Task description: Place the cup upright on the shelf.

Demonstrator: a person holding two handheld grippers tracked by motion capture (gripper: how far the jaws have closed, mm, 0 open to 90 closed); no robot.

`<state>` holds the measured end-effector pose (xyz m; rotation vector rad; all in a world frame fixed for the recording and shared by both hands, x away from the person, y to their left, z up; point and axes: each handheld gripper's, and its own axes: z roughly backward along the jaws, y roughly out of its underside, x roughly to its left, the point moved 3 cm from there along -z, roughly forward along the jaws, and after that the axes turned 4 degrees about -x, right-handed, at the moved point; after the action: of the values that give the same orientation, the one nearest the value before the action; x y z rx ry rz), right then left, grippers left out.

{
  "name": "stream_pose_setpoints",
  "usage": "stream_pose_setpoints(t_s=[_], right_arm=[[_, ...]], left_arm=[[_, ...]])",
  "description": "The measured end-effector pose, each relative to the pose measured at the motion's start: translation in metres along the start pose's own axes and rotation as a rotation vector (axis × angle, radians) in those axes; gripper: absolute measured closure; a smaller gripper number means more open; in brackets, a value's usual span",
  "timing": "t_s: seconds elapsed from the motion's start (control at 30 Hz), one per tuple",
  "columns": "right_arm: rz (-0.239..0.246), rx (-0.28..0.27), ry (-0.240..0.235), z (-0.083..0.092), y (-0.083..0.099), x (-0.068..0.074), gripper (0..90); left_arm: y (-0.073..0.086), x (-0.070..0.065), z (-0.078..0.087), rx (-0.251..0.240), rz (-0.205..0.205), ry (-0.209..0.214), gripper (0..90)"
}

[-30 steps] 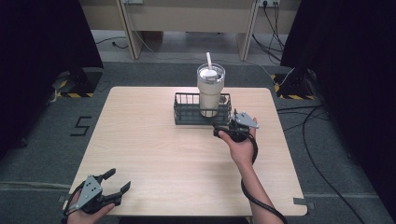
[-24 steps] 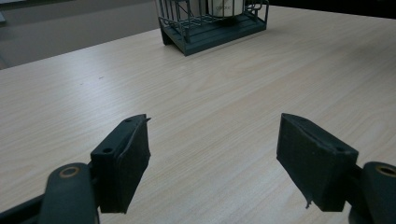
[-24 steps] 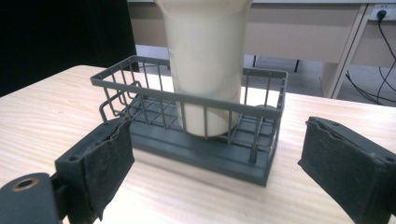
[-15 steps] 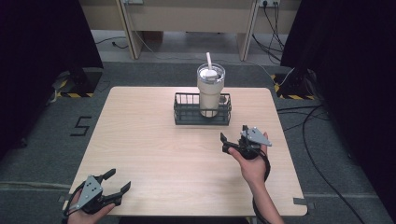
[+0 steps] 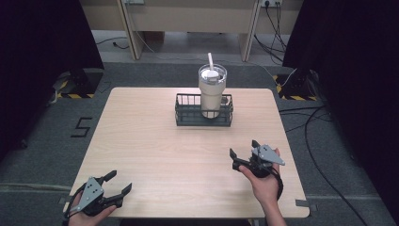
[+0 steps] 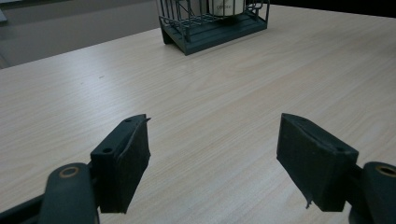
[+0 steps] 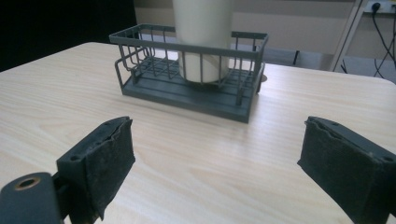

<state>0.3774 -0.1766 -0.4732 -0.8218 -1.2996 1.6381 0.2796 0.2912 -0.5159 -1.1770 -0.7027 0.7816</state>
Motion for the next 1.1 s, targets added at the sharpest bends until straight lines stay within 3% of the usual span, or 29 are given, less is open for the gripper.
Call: stream_pose_setpoints(t_s=[0.5, 0.87, 1.1], right_arm=[[-0.025, 0.013, 0.021, 0.041, 0.029, -0.006, 10.6], [-0.032, -0.005, 0.048, 0.056, 0.044, -0.008, 10.9], [-0.022, -0.002, 0.022, 0.057, 0.048, -0.006, 10.9]], left_arm=[[0.000, -0.001, -0.001, 0.002, -0.002, -0.001, 24.8], [-0.001, -0.001, 0.000, -0.007, -0.003, 0.001, 24.9], [-0.001, 0.000, 0.000, -0.006, 0.000, 0.000, 24.8]])
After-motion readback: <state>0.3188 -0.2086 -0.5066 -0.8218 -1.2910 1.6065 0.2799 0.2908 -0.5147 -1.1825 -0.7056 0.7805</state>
